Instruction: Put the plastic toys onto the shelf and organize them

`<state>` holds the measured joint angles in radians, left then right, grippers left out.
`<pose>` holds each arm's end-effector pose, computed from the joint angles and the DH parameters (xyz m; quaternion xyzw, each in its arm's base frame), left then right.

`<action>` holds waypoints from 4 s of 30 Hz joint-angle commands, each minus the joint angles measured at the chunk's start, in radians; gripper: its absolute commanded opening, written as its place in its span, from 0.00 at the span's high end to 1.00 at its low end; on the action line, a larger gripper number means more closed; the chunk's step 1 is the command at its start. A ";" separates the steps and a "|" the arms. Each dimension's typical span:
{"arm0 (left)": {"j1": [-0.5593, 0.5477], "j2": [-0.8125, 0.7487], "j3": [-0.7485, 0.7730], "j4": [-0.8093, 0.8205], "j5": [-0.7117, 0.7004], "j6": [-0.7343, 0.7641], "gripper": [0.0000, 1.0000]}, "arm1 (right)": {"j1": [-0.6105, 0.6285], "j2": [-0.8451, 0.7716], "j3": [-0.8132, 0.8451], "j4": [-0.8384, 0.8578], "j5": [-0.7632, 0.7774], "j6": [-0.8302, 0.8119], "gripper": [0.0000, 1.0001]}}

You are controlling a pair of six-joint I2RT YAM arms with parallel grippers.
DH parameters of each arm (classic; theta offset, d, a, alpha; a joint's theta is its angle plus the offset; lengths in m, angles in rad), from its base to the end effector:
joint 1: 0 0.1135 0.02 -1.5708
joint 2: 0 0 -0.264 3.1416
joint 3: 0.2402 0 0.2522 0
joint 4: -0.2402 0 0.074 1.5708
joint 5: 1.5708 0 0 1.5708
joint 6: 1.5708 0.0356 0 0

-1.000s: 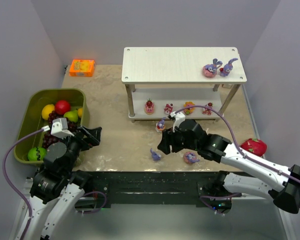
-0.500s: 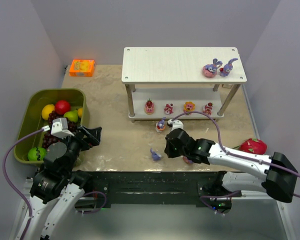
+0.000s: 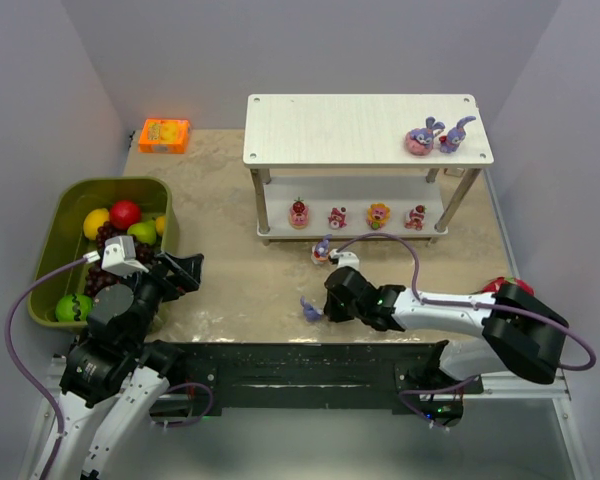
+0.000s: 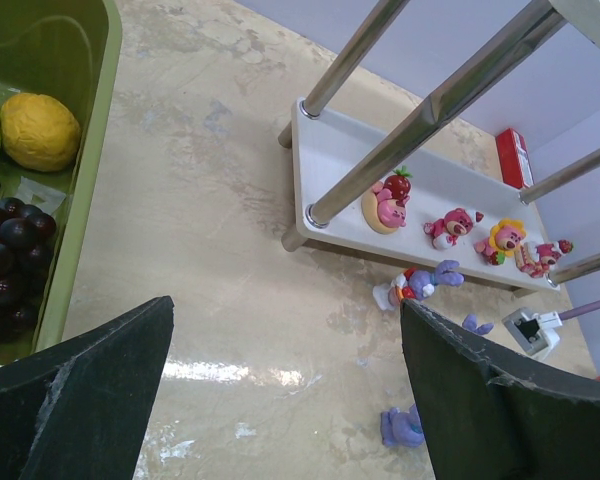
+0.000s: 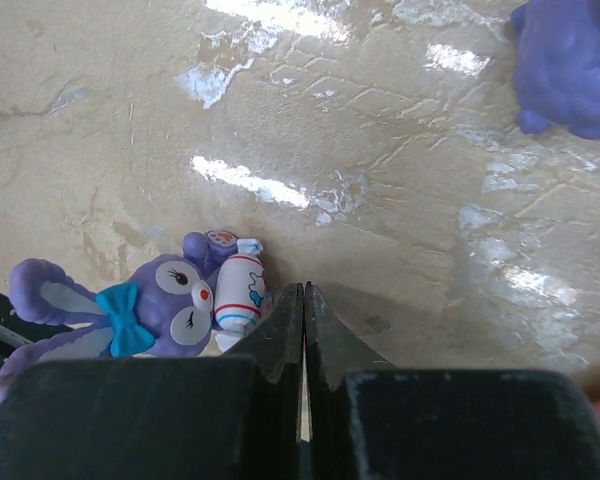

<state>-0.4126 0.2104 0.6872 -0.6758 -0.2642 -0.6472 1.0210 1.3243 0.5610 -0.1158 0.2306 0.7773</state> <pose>0.0570 -0.0148 0.3129 -0.1726 0.7521 -0.2294 0.5933 0.1341 0.2032 0.1598 -0.0749 0.9324 0.1963 0.2943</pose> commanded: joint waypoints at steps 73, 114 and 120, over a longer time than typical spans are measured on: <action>0.006 0.009 0.021 0.012 -0.018 -0.020 0.00 | 0.198 0.098 0.060 0.312 0.061 -0.375 0.34; 0.006 -0.028 0.018 0.013 -0.017 -0.020 0.00 | -0.130 -0.105 1.157 -0.643 0.578 -0.337 1.00; 0.006 -0.022 0.018 0.012 -0.012 -0.019 0.01 | -0.234 -0.011 1.267 -0.665 0.619 -0.311 1.00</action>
<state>-0.4126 0.1894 0.6872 -0.6765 -0.2665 -0.6544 0.8352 1.2652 1.7630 -0.7563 0.7952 0.4622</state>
